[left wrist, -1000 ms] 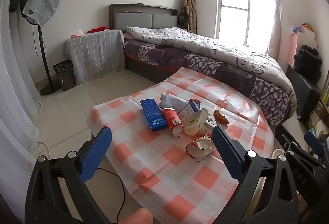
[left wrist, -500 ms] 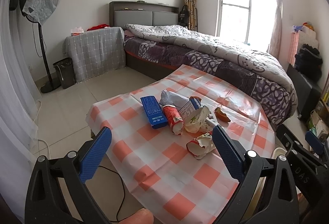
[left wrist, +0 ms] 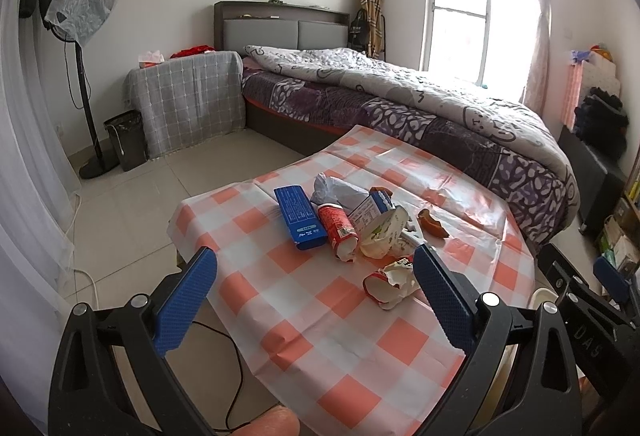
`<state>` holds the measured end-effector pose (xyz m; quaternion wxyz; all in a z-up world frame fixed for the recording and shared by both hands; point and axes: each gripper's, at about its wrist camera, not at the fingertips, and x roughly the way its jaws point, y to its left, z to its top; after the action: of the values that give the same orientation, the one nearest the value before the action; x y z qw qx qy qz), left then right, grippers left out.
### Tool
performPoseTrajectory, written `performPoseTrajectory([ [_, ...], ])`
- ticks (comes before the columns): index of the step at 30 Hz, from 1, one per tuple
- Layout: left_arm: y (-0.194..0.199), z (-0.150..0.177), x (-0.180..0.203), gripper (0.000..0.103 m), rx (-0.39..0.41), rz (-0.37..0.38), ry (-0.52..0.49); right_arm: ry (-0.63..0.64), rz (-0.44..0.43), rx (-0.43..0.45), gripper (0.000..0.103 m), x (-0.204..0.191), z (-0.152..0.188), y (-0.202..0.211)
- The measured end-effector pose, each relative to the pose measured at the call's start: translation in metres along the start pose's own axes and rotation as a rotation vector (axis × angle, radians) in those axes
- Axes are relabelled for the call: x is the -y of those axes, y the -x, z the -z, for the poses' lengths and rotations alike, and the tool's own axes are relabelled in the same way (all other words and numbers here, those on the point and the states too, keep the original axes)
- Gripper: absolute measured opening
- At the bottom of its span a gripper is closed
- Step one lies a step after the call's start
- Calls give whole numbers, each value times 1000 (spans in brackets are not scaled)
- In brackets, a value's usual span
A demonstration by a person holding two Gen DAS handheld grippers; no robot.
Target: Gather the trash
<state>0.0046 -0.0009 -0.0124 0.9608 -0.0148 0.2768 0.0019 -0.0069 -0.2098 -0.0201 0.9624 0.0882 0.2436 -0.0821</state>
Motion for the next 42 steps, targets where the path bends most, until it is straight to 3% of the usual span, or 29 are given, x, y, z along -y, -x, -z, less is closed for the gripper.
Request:
performPoseTrajectory([
  [24, -3, 7, -6, 96, -29, -11, 18, -2, -6, -19, 96, -4, 11, -6],
  [29, -13, 0, -28, 96, -62, 6, 109, -75, -25, -108, 96, 6, 1, -12],
  [32, -35, -1, -40, 96, -136, 66, 140, -145, -62, -150, 96, 19, -19, -18],
  [34, -59, 8, -32, 96, -228, 104, 83, -189, -78, -196, 96, 28, -32, -31],
  [36, -92, 27, -9, 96, -374, 137, -43, -237, -89, -262, 96, 38, -44, -51],
  [38, -114, 43, 10, 96, -467, 158, -130, -290, -90, -305, 96, 50, -48, -68],
  [42, -140, 51, 54, 96, -482, 158, -300, -386, -42, -358, 96, 83, -31, -91],
])
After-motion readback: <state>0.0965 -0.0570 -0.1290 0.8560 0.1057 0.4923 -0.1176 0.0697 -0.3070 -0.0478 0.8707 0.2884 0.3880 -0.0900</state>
